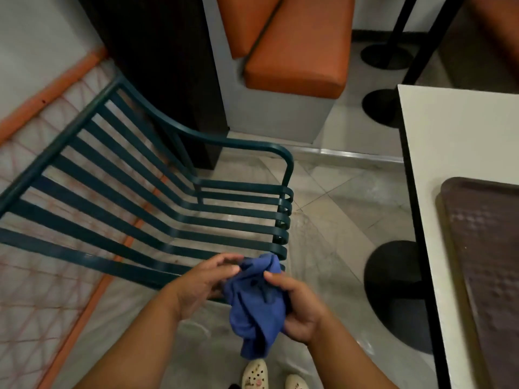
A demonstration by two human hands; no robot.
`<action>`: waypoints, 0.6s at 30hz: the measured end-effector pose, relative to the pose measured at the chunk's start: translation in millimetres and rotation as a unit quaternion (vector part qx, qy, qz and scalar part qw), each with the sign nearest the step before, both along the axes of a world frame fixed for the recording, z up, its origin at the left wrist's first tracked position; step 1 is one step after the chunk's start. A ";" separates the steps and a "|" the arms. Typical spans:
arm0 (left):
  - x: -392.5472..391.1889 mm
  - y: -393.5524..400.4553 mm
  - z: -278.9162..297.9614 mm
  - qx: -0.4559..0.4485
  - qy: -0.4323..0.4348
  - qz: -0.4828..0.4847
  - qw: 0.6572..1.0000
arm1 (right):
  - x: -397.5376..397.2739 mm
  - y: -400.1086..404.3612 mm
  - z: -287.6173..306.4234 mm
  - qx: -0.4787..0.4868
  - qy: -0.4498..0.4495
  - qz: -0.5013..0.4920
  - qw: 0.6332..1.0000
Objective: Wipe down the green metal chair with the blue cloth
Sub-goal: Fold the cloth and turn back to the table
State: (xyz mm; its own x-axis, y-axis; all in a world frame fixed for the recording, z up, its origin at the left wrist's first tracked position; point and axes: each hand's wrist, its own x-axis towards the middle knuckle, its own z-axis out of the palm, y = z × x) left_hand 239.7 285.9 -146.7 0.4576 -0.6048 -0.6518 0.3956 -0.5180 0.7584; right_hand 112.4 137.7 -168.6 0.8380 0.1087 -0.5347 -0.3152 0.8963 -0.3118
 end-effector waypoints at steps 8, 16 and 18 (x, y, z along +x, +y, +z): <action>14.5 -2.3 75.3 -0.051 -0.093 0.060 0.993 | 25.5 4.3 77.3 -0.182 -0.056 0.070 0.979; 44.5 4.2 135.7 -0.139 -0.184 0.113 0.966 | 48.7 -2.6 146.2 -0.333 -0.093 0.074 0.935; 47.3 2.4 149.7 -0.158 -0.196 0.091 0.964 | 54.3 -0.3 159.6 -0.379 -0.119 0.071 0.915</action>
State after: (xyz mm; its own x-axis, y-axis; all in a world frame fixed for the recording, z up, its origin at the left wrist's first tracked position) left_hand 287.0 288.4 3.0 0.7488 -0.6306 -0.2042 0.1092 -0.1865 0.9764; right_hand 166.8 137.4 -9.0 0.9465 -0.1019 -0.3060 -0.2539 0.3498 -0.9018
